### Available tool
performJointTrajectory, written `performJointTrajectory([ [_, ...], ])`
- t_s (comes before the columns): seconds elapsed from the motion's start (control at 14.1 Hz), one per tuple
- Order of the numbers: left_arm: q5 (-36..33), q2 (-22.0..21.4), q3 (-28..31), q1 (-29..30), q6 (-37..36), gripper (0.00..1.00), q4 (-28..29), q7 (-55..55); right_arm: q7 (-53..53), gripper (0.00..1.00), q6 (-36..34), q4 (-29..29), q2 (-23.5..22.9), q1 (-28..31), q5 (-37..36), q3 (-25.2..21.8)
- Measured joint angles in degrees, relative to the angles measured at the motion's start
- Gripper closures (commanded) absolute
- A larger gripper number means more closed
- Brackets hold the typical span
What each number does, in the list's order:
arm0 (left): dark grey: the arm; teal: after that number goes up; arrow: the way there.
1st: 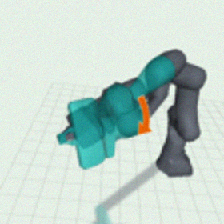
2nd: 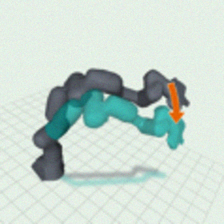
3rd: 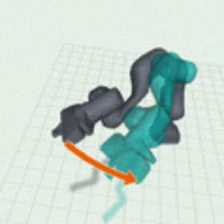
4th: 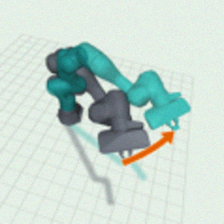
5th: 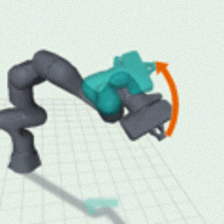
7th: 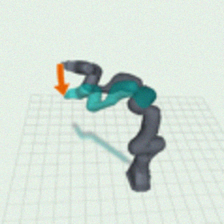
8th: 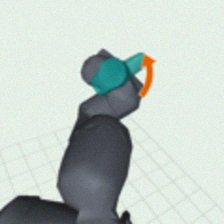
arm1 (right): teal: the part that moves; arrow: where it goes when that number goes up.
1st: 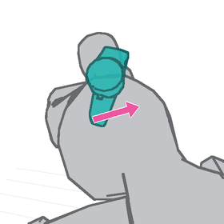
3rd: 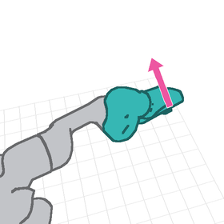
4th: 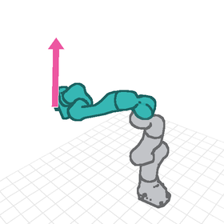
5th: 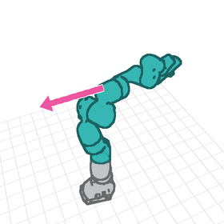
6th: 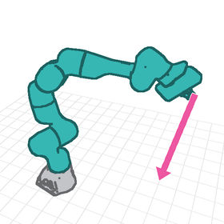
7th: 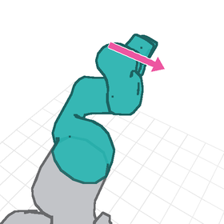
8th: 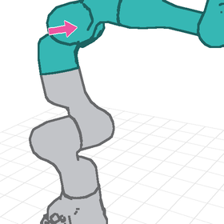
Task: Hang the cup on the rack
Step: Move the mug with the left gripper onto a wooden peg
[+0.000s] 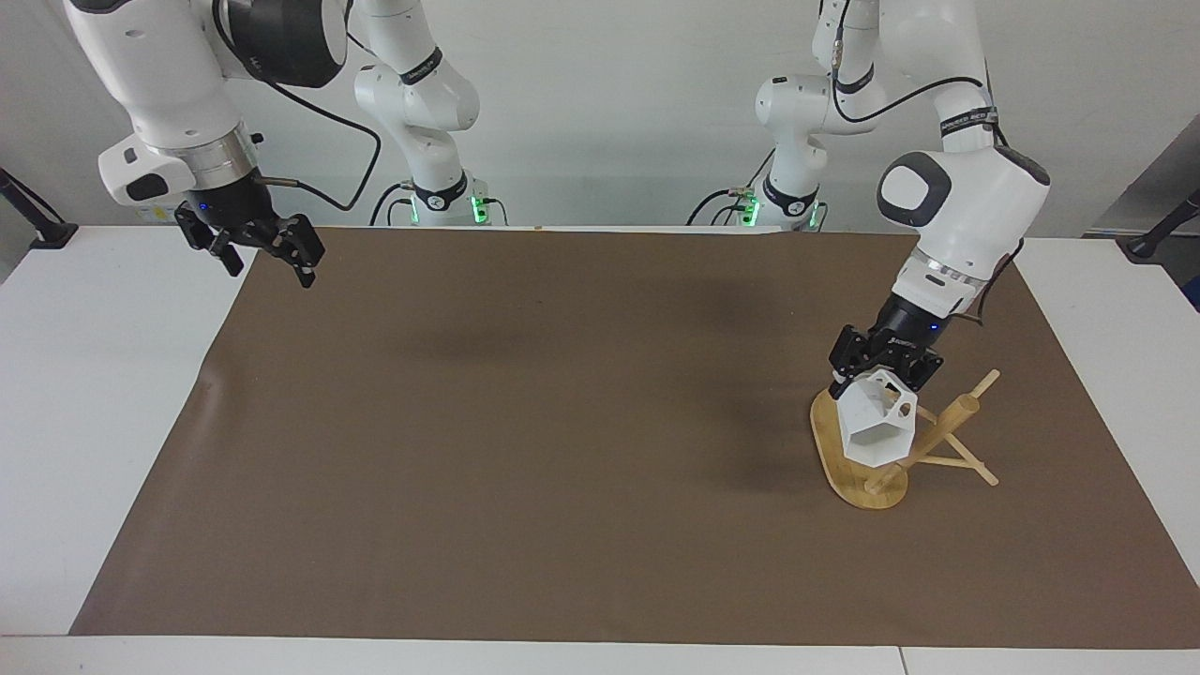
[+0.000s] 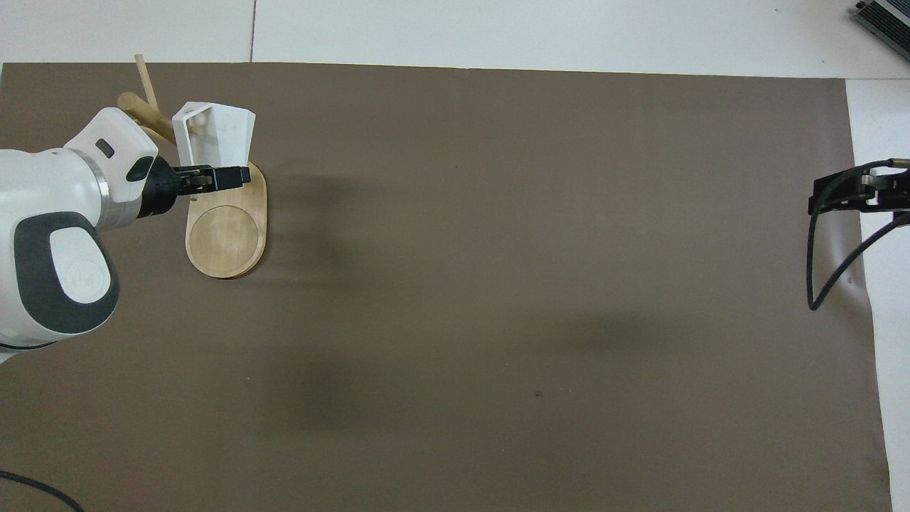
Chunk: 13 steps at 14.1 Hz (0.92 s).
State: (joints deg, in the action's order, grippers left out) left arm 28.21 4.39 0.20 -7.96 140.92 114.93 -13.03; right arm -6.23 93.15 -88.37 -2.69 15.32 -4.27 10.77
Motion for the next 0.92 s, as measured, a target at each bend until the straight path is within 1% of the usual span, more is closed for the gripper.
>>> performJointTrajectory([
  [0.21,2.45,0.17,0.03,0.27,0.03,1.00,-0.02,3.22,0.94,0.00,-1.41,0.01,0.00,0.01,0.00,-1.02],
  [0.64,7.00,0.32,0.03,0.27,0.04,1.00,-0.02,11.18,2.02,0.00,-1.75,-0.05,0.01,-0.22,0.09,-1.97],
  [0.92,9.99,0.38,0.02,0.27,0.05,1.00,0.00,14.01,5.73,0.00,-1.75,-0.04,0.25,-5.19,0.31,-9.29],
])
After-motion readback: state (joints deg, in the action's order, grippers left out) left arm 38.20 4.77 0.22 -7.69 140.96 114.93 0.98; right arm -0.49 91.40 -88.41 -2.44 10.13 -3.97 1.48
